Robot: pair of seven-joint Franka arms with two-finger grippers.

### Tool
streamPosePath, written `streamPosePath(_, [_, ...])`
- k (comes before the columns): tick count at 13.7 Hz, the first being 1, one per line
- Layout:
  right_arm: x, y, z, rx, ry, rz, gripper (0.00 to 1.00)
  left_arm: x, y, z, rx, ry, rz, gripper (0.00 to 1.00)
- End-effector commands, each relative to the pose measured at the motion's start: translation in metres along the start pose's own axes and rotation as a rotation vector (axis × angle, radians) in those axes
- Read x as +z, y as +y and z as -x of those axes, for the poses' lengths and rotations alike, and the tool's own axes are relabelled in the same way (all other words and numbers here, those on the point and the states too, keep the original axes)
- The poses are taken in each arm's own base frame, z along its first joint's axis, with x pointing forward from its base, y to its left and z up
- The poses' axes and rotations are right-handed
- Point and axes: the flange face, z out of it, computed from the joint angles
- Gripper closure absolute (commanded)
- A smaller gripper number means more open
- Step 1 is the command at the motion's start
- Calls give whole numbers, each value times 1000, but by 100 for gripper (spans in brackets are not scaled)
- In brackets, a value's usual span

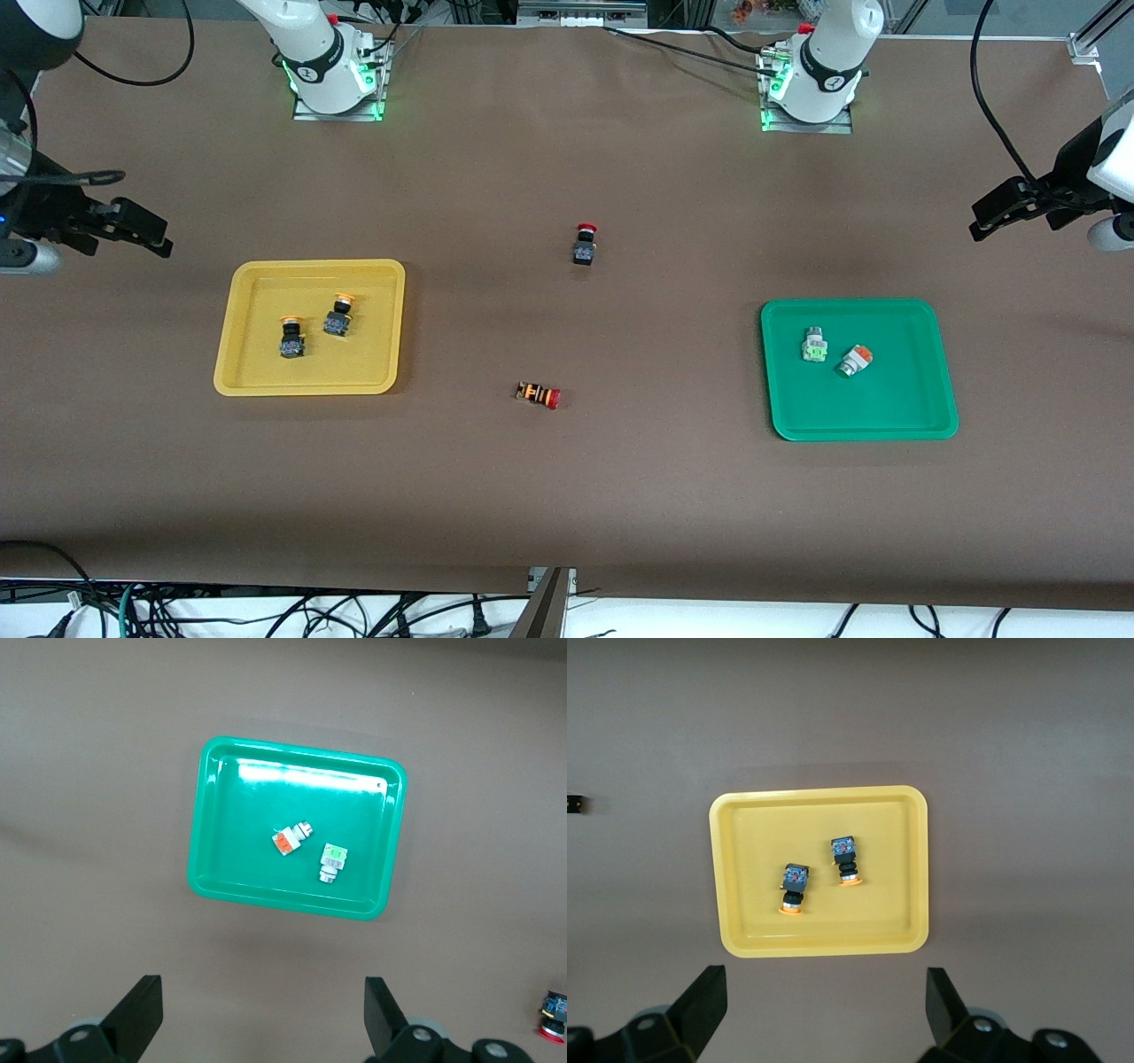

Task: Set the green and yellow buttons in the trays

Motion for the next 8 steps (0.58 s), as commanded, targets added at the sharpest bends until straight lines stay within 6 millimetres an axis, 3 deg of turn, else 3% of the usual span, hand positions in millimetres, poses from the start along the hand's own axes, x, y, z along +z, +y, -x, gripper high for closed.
streamPosePath(1, [-34,-2,0,-8,25,3,1,-8,1,4,-8,-3,9,0])
streamPosePath(3, [-33,-7,-1,-17,26,9,1,-8,2,5,-6,-3,9,0])
streamPosePath(4, [-31,4,-3,-1,22,8,1,-8,2,5,-6,-3,9,0])
streamPosePath(6, [-31,-7,-3,-16,22,12,1,-8,1,4,-8,-3,9,0])
streamPosePath(8, [-30,-6,-3,-10,20,10,1,-8,1,4,-8,-4,11,0])
